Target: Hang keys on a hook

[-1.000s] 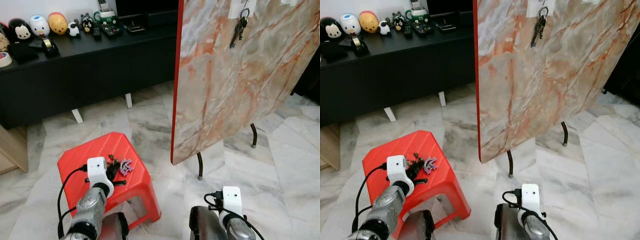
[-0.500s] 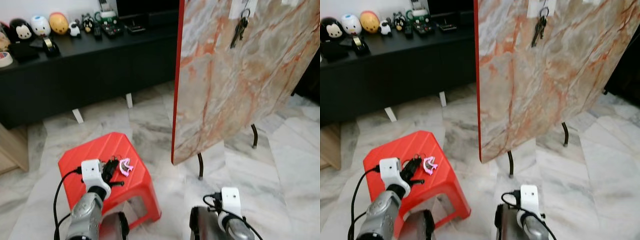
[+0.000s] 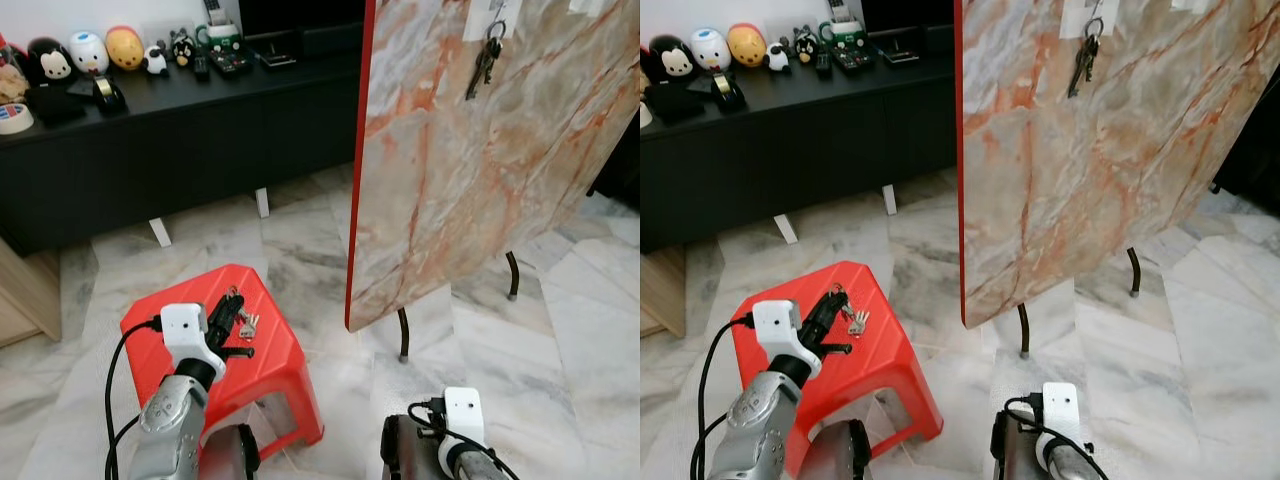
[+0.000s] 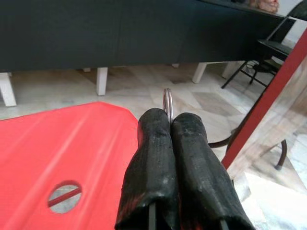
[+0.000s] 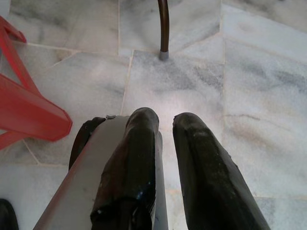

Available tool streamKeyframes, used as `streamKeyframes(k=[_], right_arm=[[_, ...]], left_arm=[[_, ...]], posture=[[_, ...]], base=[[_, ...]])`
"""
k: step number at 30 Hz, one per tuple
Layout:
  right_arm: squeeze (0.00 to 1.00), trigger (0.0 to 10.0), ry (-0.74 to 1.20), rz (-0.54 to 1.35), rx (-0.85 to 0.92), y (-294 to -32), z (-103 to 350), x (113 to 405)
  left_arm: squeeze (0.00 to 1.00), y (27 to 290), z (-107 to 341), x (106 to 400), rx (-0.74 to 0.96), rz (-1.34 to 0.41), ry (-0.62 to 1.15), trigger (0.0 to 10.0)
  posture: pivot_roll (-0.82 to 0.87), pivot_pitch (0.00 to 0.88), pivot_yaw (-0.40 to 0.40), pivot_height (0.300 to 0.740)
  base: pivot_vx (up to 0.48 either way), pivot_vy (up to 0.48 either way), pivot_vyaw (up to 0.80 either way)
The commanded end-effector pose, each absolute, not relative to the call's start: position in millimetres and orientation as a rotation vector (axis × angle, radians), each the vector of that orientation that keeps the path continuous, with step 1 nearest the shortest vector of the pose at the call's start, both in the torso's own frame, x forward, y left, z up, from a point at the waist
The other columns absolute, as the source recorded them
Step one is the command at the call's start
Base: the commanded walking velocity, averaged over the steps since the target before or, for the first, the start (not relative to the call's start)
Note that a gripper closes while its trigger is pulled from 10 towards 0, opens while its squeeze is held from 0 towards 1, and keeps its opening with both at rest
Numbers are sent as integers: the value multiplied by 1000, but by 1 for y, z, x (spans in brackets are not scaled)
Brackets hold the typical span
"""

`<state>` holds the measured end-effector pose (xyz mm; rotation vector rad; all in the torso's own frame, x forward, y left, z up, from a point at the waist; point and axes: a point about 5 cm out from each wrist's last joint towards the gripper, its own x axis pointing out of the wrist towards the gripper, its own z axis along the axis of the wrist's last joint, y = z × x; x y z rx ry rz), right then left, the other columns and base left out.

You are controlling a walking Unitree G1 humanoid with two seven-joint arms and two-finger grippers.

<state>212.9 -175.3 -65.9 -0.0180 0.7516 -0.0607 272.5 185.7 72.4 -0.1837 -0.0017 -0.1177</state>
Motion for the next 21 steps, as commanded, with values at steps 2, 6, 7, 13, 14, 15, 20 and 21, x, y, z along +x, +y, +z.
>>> streamKeyframes(k=[2, 6, 7, 13, 14, 15, 20, 21], right_arm=[[0, 10000, 831, -52, -4, -175, -76, 196], [0, 10000, 889, -42, -9, -180, -84, 181], [0, 10000, 899, -37, -6, -180, -85, 178], [0, 10000, 944, -42, -5, -182, -91, 166], [0, 10000, 945, -42, -6, -182, -91, 165], [0, 10000, 945, -42, -6, -182, -91, 165], [0, 10000, 957, -42, 6, -178, -94, 159], [0, 10000, 957, -42, 6, -178, -94, 159]], left_arm=[[0, 184, 76, 271, -181, -114, -7, 10000], [0, 185, 78, 271, -172, -96, -3, 10000], [0, 185, 77, 272, -169, -95, 1, 10000], [0, 185, 78, 273, -163, -83, 9, 10000], [0, 185, 79, 273, -163, -81, 10, 10000], [0, 185, 79, 273, -163, -81, 10, 10000], [0, 187, 78, 272, -156, -69, 15, 10000], [0, 187, 78, 272, -156, -69, 15, 10000]], posture=[[18, 6, -42, 571], [16, 14, -40, 601], [16, 14, -40, 606], [20, 18, -40, 646], [20, 18, -40, 651], [20, 18, -40, 651], [17, 19, -36, 691], [17, 19, -36, 691]], base=[[0, 0, 0], [0, 0, 0], [0, 0, 0], [0, 0, 0], [0, 0, 0], [0, 0, 0], [0, 0, 0], [0, 0, 0]])
